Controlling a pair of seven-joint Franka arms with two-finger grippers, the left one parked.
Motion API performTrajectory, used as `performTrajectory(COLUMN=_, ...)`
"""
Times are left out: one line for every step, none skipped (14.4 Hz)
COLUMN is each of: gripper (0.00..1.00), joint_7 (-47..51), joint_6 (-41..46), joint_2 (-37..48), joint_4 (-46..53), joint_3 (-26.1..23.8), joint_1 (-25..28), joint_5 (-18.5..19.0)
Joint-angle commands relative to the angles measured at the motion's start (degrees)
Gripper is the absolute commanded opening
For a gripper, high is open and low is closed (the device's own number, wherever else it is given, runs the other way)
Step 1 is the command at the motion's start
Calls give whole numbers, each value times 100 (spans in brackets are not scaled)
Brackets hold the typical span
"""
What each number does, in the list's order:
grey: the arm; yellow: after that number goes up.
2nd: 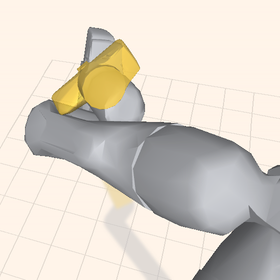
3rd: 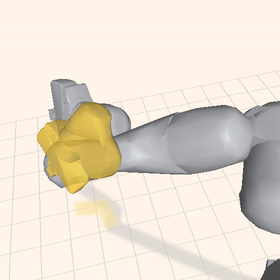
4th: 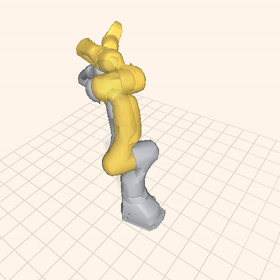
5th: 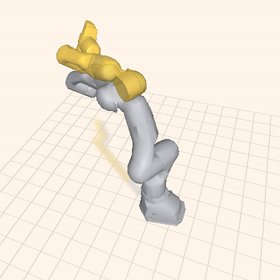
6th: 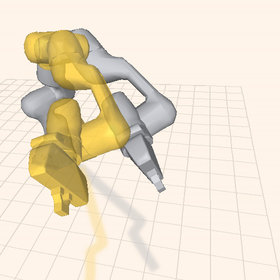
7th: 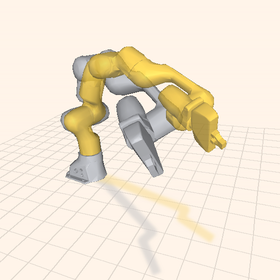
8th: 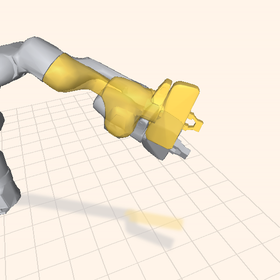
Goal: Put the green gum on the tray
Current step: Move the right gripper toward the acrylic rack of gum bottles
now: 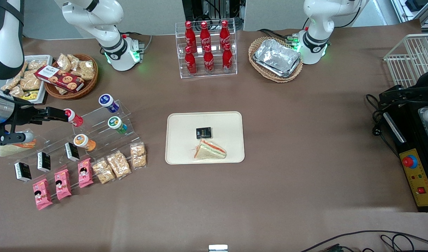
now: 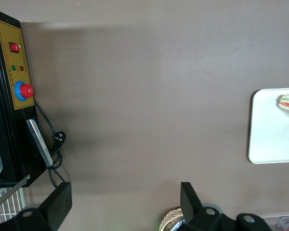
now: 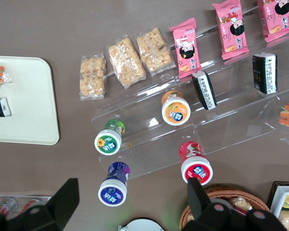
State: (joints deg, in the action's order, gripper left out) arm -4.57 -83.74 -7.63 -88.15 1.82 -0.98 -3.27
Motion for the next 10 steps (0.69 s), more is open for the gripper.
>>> performTrajectory(gripper=100, joint_7=17, joint_6=138, joint_2=68, joint_4=61, joint_3=2, joint_1=-16, joint_5=54)
performTrajectory(gripper=100, joint_7=17, joint_6=173, joint_2=165, joint_4=35, joint_3=2, joint_1=-16, joint_5=46)
performTrajectory(gripper=100, joint_7=17, joint_6=200, joint_2=279, joint_4=-43, joint_3=2, joint_1=-7, joint_5=28)
performTrajectory(gripper=100, joint_7=43, joint_6=130, joint_2=436, joint_4=-262, joint_3=2, joint_1=10, joint_5=28)
performTrajectory(gripper=100, joint_7=157, joint_6=34, joint_2=621, joint_4=-542, joint_3=-6, joint_1=19, joint_5=19)
performTrajectory(gripper=100, joint_7=227, joint_6=-150, joint_2=840, joint_4=-850, joint_3=-6, joint_1=28, joint_5=2)
performTrajectory(gripper=100, joint_7=324, joint_6=-256, joint_2=1025, joint_4=-1105, joint_3=-33, joint_1=54, joint_5=-16)
performTrajectory(gripper=100, joint_7=560, joint_6=-344, joint_2=1175, joint_4=-1343, joint_3=-33, joint_1=150, joint_5=-16)
performTrajectory(gripper=100, joint_7=814, joint_6=-458, joint_2=1368, joint_4=-1615, joint_3=-33, joint_1=299, joint_5=-16)
performTrajectory(gripper=100, joint_7=930, joint_6=-686, joint_2=1587, joint_4=-1974, joint_3=-33, joint_1=362, joint_5=-16)
